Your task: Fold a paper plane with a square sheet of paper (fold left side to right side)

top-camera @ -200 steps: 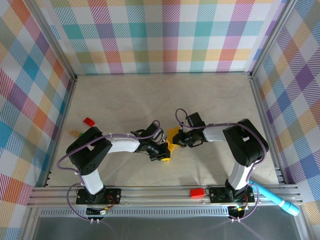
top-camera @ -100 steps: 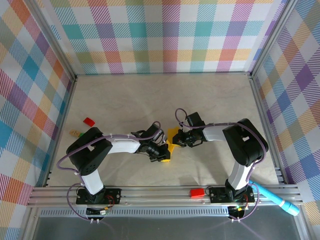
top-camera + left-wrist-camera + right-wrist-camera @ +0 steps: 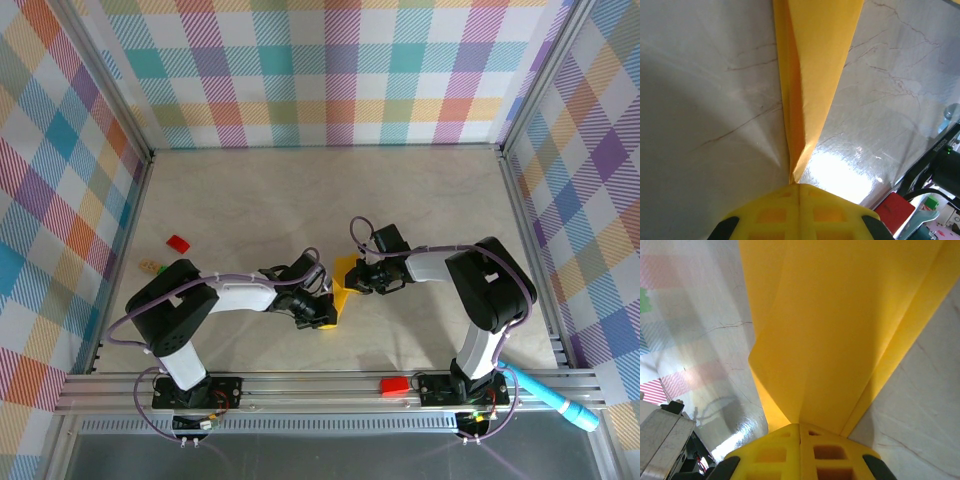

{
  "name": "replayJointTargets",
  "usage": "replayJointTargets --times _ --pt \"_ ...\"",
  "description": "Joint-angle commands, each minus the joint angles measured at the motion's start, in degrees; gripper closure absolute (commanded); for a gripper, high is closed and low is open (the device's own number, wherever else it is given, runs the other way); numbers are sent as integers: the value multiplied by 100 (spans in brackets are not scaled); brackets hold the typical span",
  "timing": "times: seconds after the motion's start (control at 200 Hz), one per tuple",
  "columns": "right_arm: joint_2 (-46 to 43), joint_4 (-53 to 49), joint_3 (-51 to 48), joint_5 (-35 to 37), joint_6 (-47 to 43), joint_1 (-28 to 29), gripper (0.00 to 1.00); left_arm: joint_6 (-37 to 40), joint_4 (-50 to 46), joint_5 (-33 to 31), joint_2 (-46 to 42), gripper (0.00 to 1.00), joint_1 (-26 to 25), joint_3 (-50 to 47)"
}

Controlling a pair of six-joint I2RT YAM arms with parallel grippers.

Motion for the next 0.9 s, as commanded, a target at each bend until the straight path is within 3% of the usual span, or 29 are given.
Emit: replayJointTargets --times 0.0,0.305,0.6,0.895 --pt "380 -879 -207 903 -108 50 100 5 -514 -8 -219 100 -121 -186" --pt "309 -881 -175 832 -106 45 100 13 -153 355 -693 100 110 220" --pt "326 -830 -160 781 -62 49 100 511 -316 445 273 100 369 974" --pt "356 -833 -184 815 -60 59 100 529 -78 498 728 100 378 1092"
